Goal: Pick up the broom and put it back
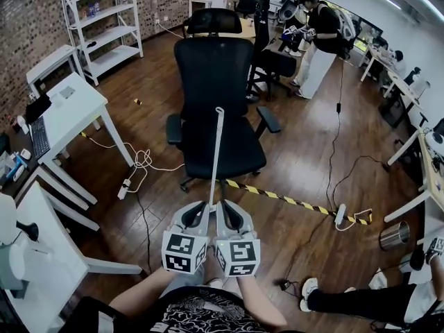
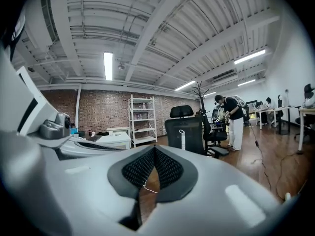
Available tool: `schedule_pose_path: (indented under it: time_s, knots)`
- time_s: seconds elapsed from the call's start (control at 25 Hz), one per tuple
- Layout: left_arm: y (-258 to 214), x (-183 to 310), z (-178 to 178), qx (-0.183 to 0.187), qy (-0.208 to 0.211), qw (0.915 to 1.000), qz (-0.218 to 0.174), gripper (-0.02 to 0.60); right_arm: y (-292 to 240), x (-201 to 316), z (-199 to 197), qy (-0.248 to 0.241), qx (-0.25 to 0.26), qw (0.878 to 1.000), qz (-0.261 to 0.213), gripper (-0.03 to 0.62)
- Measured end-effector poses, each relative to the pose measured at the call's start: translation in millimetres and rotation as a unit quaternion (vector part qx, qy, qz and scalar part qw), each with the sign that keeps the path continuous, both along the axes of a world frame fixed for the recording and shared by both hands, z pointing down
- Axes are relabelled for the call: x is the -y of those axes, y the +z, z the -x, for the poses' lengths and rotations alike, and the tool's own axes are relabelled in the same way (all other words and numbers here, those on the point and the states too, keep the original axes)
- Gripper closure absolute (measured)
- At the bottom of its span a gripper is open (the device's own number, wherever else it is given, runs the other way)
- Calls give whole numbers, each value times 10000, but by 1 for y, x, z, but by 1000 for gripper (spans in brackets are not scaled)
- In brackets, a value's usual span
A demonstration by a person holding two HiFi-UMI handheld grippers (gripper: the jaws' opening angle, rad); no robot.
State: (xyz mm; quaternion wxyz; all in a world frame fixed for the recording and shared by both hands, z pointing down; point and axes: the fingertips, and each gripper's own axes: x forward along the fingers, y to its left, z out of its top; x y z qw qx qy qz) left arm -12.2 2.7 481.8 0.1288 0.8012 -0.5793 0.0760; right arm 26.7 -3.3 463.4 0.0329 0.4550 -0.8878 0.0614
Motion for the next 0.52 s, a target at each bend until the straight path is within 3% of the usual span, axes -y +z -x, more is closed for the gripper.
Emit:
schedule_pose_path:
  time_s: [0.52]
  knots:
    - [2, -10, -7, 23, 102, 9999, 45, 574, 6, -6, -2, -47, -15, 10000, 66, 594]
